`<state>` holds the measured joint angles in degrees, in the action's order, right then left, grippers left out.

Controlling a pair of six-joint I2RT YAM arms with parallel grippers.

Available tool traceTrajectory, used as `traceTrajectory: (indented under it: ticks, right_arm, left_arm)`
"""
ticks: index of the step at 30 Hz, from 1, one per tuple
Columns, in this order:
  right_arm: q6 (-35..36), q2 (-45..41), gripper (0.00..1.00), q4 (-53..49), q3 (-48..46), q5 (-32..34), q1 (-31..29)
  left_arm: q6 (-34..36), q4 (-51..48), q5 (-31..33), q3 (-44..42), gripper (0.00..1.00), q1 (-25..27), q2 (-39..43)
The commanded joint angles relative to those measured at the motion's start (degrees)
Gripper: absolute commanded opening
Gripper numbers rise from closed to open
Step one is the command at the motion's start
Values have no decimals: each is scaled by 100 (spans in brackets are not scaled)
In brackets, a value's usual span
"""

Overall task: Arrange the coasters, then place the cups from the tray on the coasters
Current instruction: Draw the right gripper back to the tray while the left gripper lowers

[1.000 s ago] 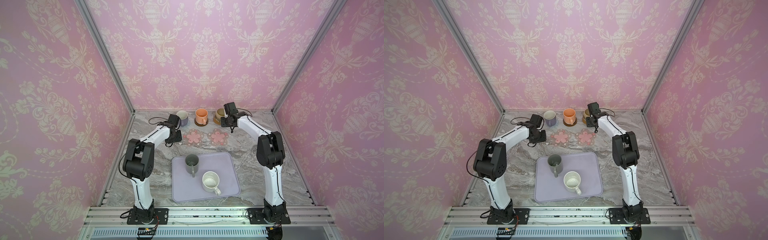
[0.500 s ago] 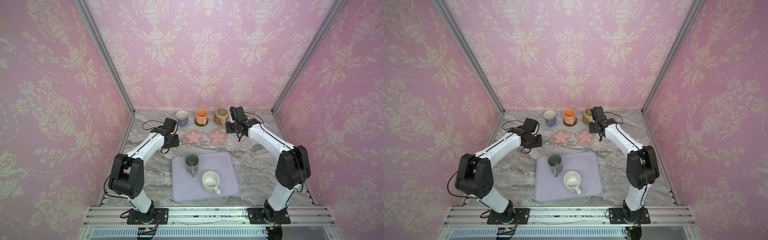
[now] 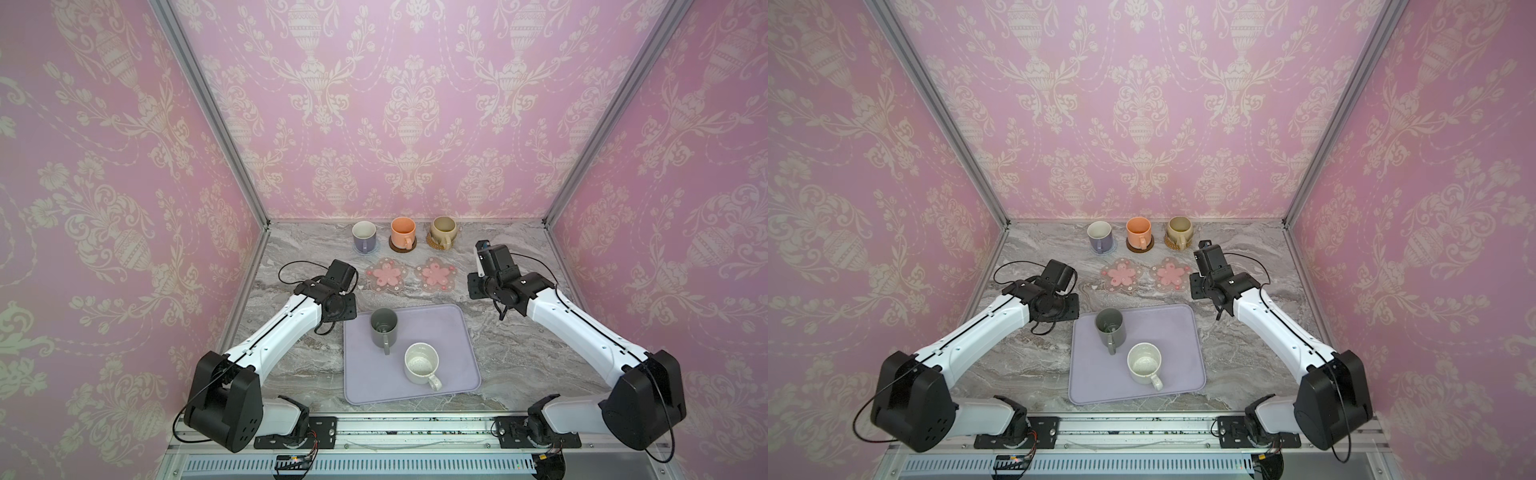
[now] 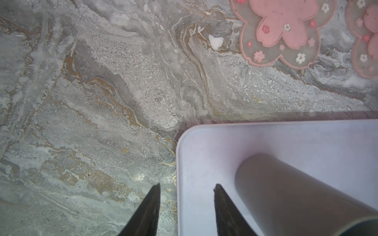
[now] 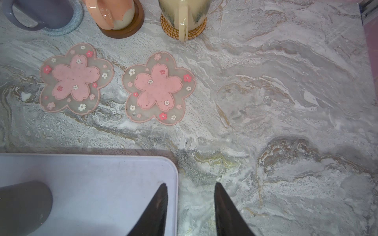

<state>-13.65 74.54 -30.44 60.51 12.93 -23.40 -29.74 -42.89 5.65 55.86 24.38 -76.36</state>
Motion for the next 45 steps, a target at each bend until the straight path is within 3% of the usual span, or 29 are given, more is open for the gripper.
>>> traceTrajectory:
  ticks: [1, 10, 13, 18, 25, 30, 45]
  right_arm:
    - [-199, -690, 41, -234, -341, 153, -68]
    - [-974, -2299, 42, -517, -1593, 61, -366]
    - [-1133, -2507, 41, -552, -1717, -254, -505]
    - [-1210, -2495, 41, -455, -1747, -784, -796]
    - [-1021, -2256, 41, -590, -1543, -1012, -1309]
    - [-898, -2273, 41, -430, -1603, -1645, -1467]
    - [-1135, -2693, 41, 296, -2363, -2957, -2226]
  left_arm:
    - [-398, -297, 365, -255, 46, 316, 425]
    - [-979, -357, 493, -1202, 46, 979, 1343]
    - [-1083, -366, 499, -1346, 46, 1103, 1559]
    - [-1122, -386, 531, -1350, 46, 1168, 1702]
    - [-1231, -160, 493, -1742, 46, 1254, 1679]
    - [-1237, -28, 579, -1767, 46, 1362, 1493]
    - [-1012, 412, 937, -1433, 46, 1372, 920]
